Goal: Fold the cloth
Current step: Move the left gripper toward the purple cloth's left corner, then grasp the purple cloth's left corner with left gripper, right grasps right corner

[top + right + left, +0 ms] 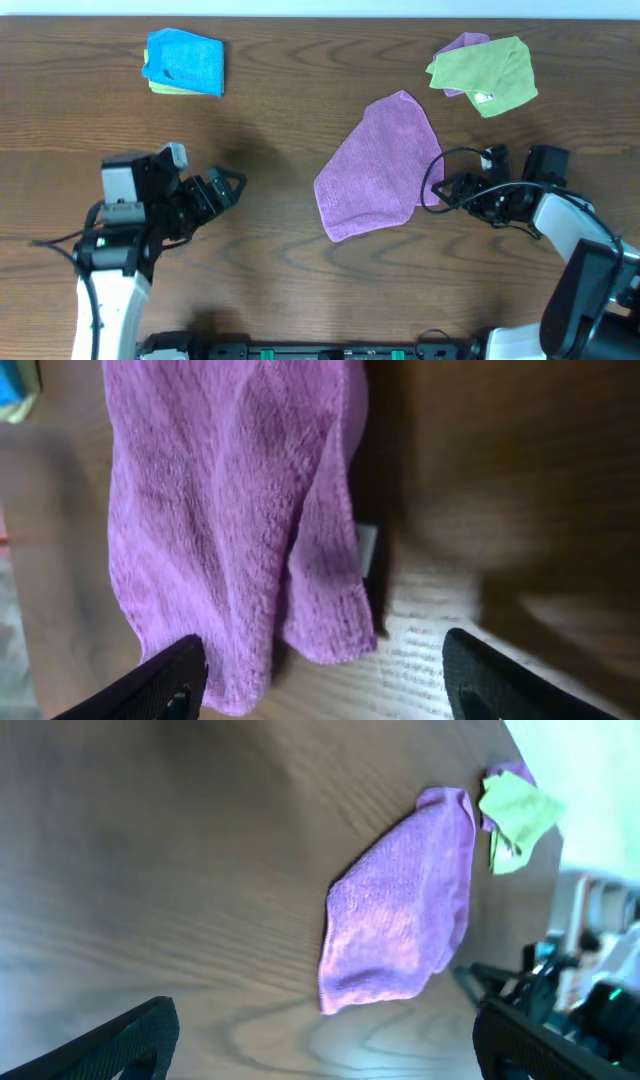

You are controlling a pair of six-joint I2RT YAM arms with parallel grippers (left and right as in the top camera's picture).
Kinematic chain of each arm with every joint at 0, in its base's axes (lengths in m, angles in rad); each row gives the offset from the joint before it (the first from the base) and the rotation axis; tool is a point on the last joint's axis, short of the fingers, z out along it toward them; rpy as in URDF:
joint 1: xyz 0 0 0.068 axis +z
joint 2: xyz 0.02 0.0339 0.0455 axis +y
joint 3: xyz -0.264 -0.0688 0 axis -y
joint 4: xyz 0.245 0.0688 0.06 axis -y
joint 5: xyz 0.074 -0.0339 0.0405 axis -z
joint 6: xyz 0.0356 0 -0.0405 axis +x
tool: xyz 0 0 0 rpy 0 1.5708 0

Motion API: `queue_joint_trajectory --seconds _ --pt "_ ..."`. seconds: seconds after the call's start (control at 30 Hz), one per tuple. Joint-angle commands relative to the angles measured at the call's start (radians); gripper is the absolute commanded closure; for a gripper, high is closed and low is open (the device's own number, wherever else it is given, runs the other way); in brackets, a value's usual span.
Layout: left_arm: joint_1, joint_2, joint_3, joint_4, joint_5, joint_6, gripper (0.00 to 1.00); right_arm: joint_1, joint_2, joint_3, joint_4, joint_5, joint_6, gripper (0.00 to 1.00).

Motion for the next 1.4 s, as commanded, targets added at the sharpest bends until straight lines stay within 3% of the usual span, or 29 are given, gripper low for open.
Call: queue_joint_trajectory --seconds 0.0,0.43,0.93,1.0,1.17,1.37 --pt "-0.004 0.057 0.013 0.008 0.029 -0.169 0.05 -0.004 -0.007 -0.019 0.031 0.0 0.064 0.26" --pt "-0.004 0.185 0.013 0.013 0.095 -0.213 0.05 -0.002 0.127 -0.022 0.094 -0.01 0.096 0.27" --pt "-0.004 0.185 0.013 0.032 0.095 -0.245 0.05 0.052 0.197 -0.022 0.153 0.007 0.096 0.41" --pt "-0.004 0.185 0.013 0.032 0.094 -0.245 0.05 0.057 0.197 -0.022 0.154 0.029 0.096 0.5" --pt "-0.004 0.185 0.013 0.032 0.094 -0.245 0.05 0.056 0.197 -0.022 0.153 0.042 0.095 0.96" --pt "-0.023 0.186 0.003 0.032 0.085 -0.245 0.05 0.055 0.164 -0.02 0.146 -0.015 0.095 0.99"
